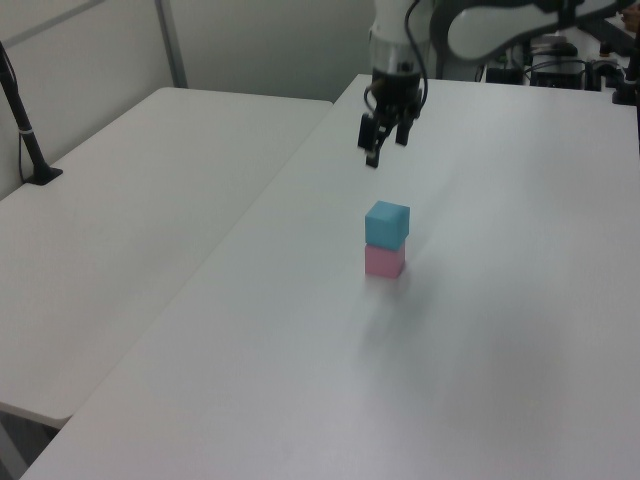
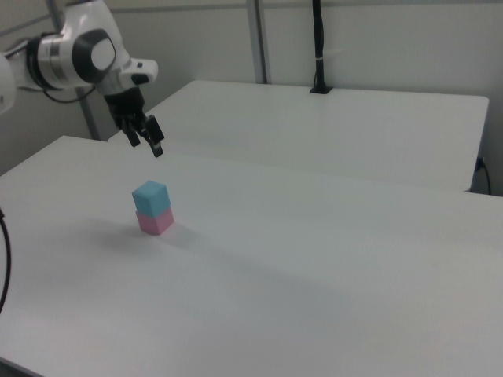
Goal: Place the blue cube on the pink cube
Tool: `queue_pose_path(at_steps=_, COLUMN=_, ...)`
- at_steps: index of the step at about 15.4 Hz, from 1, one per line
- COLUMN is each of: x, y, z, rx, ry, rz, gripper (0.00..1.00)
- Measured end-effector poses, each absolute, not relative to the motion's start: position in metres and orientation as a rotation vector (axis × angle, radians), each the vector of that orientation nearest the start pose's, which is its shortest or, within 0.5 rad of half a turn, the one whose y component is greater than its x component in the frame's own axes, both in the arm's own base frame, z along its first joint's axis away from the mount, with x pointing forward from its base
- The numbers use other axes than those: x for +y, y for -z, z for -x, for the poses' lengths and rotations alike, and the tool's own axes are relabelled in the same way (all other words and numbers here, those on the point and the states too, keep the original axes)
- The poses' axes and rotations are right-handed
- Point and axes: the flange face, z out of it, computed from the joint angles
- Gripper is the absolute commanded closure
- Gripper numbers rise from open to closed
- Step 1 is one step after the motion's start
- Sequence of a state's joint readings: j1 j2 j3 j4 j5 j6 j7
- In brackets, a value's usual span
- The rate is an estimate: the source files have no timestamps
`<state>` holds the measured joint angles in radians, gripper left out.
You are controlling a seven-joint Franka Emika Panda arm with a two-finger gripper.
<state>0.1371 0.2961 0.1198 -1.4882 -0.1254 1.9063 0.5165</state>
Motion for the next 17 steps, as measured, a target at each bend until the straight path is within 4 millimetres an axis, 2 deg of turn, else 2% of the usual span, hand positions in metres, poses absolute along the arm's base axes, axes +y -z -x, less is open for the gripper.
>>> queue_pose_path(at_steps=1, x=0.133, y=-0.543, z=-0.637, rx=0.423, ry=0.228, rz=3.127, gripper=0.00)
queue_pose_path(at_steps=4, x=0.088, y=-0.594, z=-0.609, rx=0.552, ry=0.172, rz=3.094, gripper=0.00)
queue_pose_path(at_steps=5, x=0.067, y=-0.616, z=-0.594, rx=0.600, ry=0.162, rz=3.090, gripper=0.00)
queue_pose_path(at_steps=7, x=0.048, y=-0.636, z=-0.578, rx=0.611, ry=0.149, rz=3.098, gripper=0.00)
queue_pose_path(at_steps=9, x=0.028, y=-0.646, z=-0.568, rx=0.594, ry=0.153, rz=3.108, gripper=0.00)
queue_pose_path(at_steps=14, x=-0.024, y=-0.645, z=-0.552, rx=0.498, ry=0.129, rz=3.140, gripper=0.00)
queue_pose_path(at_steps=17, x=-0.036, y=-0.642, z=-0.550, rx=0.409, ry=0.115, rz=3.157, gripper=0.00)
